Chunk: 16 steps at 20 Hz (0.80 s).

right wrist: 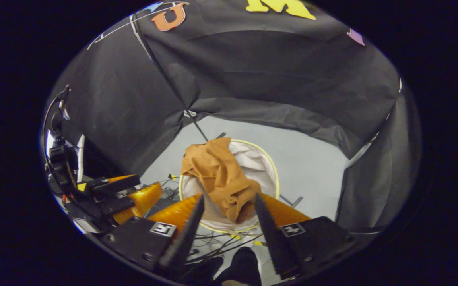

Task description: Grasp the clothes on the hanger with both hands and then place them into the laundry hamper below.

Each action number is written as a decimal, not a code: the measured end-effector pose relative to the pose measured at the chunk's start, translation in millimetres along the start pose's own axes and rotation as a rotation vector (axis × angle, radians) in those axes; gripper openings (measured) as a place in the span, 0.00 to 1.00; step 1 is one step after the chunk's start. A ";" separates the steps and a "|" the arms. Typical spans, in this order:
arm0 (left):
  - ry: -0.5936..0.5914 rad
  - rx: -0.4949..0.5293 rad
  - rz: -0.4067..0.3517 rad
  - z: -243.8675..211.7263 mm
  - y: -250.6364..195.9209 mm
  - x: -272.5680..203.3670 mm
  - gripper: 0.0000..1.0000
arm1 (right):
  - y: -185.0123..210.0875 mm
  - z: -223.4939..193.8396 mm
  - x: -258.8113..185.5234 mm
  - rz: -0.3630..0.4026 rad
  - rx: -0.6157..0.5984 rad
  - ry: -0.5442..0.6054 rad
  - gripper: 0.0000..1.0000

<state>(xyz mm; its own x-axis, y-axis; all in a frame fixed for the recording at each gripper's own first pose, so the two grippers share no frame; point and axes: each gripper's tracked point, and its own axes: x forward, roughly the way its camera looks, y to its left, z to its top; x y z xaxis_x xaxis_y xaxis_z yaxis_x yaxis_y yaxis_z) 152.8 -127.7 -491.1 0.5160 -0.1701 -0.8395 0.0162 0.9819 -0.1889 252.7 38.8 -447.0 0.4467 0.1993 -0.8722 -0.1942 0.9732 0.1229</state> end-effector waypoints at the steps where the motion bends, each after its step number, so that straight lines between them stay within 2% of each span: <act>1: -0.003 0.004 0.002 1.8 -1.3 -2.4 0.96 | -3.4 4.2 -4.3 -0.015 -0.017 -0.003 0.87; 3: -0.016 0.025 0.013 5.6 -2.3 -12.7 0.96 | -6.5 7.8 -10.7 -0.031 -0.044 -0.019 0.84; 4: -0.023 0.033 0.016 5.4 -1.7 -15.9 1.00 | -7.9 8.6 -13.2 -0.042 -0.058 -0.027 0.84; 5: -0.030 0.039 0.015 8.3 -2.9 -17.9 0.95 | -9.0 4.5 -12.1 -0.047 -0.071 -0.031 0.84; 8: -0.067 0.065 0.024 19.0 -3.7 -31.9 0.95 | -7.9 2.0 -21.1 -0.062 -0.100 -0.064 0.84; 13: -0.223 0.093 0.030 56.2 -1.7 -97.0 0.96 | 12.1 24.6 -81.1 -0.076 -0.139 -0.213 0.84; 16: -0.361 0.101 0.025 84.4 3.0 -162.2 0.96 | 26.6 48.8 -148.1 -0.106 -0.170 -0.380 0.84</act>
<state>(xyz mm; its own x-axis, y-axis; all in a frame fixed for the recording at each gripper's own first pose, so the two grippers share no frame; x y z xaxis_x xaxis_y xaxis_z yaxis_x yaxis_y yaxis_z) 141.5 -90.1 -312.5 0.7856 -0.1227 -0.6064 0.0748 0.9918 -0.1038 224.0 40.7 -291.5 0.7556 0.1578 -0.6358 -0.2567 0.9643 -0.0657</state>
